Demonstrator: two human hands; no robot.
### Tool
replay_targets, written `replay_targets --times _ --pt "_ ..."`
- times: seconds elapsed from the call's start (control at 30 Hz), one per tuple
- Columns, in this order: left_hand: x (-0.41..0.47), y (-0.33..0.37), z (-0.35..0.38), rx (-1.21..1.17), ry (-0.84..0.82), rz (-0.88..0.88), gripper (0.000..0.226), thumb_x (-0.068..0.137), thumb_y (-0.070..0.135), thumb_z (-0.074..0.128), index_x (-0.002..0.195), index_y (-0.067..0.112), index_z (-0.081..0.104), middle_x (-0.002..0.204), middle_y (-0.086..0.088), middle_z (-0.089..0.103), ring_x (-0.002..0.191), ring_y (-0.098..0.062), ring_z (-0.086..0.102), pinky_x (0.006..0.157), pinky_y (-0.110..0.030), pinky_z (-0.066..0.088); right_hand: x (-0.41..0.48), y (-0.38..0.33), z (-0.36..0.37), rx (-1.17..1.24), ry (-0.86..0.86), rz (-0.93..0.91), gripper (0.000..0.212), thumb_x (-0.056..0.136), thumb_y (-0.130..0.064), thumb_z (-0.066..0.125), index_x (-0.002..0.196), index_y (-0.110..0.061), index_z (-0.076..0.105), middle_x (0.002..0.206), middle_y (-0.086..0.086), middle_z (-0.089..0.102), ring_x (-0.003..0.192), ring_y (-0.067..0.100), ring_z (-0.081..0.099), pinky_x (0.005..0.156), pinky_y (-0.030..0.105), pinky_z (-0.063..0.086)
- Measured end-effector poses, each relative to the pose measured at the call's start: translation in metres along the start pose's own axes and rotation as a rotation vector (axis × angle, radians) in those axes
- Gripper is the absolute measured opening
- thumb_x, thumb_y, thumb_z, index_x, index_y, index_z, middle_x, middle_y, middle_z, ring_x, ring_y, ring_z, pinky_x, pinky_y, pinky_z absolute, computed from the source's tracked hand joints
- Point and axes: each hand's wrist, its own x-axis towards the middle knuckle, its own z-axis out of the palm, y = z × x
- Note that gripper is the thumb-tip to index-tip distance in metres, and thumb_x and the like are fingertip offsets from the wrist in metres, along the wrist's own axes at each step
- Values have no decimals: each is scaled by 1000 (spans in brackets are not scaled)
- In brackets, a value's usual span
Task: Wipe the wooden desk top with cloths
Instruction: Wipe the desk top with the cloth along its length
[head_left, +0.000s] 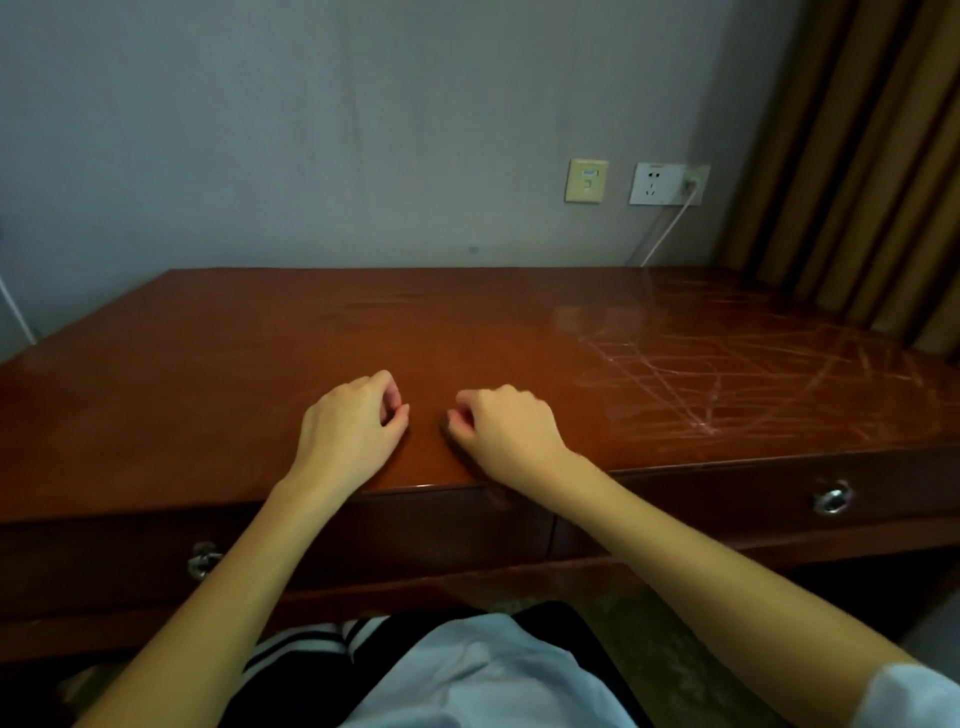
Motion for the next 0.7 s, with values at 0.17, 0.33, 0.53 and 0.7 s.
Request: replay_targets --times 0.17,0.33,0.53,0.7 --pt "-2 -1 -1 0 4 18 11 92 35 55 85 27 53 77 10 55 70 -10 51 49 -23 28 -39 49 -24 -11 -35 73 26 96 -44 41 98 -26 61 87 4 66 80 28 65 70 36 54" --pt "-1 1 0 6 6 12 10 92 34 54 86 26 52 76 8 55 70 -13 52 53 -26 32 -24 124 -38 -107 23 352 29 95 -38 46 103 -19 67 91 9 65 88 33 63 69 33 43" --pt "0 3 0 15 -1 -2 11 92 35 53 87 26 52 77 8 56 71 -13 51 52 -26 30 48 107 -6 -121 83 376 34 94 -34 43 107 -12 66 103 14 67 94 34 63 73 34 45" --pt "0 3 -1 18 -10 -2 11 92 36 54 87 26 53 77 9 56 70 -11 52 52 -25 32 29 55 -7 -25 8 136 31 99 -35 39 106 -17 63 81 1 63 69 21 62 64 28 48"
